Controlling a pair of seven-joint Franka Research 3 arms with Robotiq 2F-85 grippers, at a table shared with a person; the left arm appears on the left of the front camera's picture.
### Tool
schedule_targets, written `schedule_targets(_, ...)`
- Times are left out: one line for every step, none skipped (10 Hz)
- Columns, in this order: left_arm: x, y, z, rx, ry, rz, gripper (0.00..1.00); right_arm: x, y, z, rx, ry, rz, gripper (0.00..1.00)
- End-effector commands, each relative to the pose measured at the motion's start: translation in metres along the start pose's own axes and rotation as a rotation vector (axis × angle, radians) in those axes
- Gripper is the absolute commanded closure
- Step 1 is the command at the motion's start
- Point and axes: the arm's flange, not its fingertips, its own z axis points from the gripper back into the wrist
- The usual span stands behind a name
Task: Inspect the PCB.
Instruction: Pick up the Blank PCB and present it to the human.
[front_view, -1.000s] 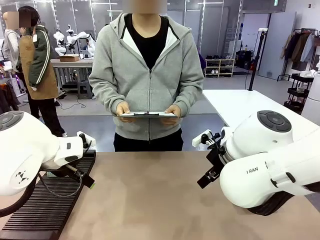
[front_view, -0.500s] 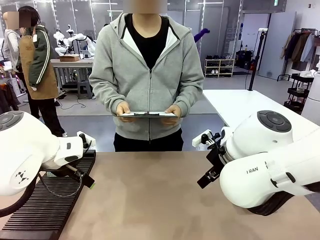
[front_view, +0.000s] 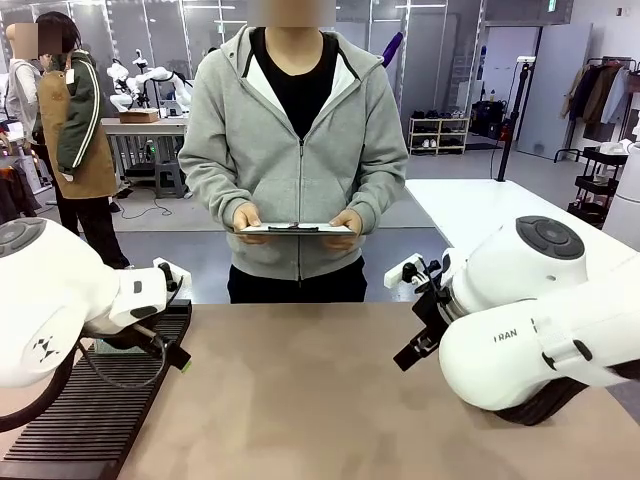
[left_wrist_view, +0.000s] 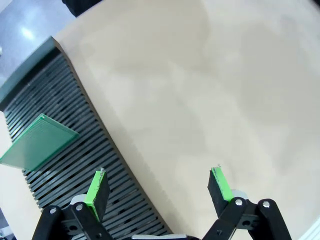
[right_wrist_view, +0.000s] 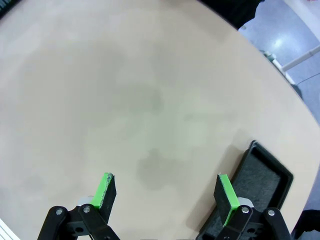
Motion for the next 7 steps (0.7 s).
schedule_targets(0.020, 0.007, 0.025, -0.067, -0.020, 0.066, 0.00, 0.018, -0.008, 0.027, 0.004, -0.026, -0.071, 0.00)
schedule_targets(0.026, 0.007, 0.037, -0.105, -0.040, 0.102, 0.00, 0.020, -0.010, 0.036, 0.023, -0.043, -0.112, 0.00)
schedule_targets(0.035, 0.007, 0.058, -0.152, -0.069, 0.172, 0.00, 0.024, -0.014, 0.051, 0.051, -0.064, -0.165, 0.00)
schedule_targets(0.041, 0.011, 0.084, -0.268, -0.075, 0.278, 0.00, 0.028, -0.021, 0.071, 0.133, -0.099, -0.241, 0.00)
schedule_targets(0.041, 0.019, 0.117, -0.405, -0.106, 0.399, 0.00, 0.026, -0.032, 0.097, 0.261, -0.137, -0.344, 0.00)
schedule_targets(0.034, 0.024, 0.144, -0.501, -0.131, 0.461, 0.00, 0.020, -0.039, 0.118, 0.355, -0.160, -0.420, 0.00)
schedule_targets(0.024, 0.033, 0.167, -0.578, -0.164, 0.547, 0.00, 0.010, -0.049, 0.137, 0.444, -0.191, -0.489, 0.00)
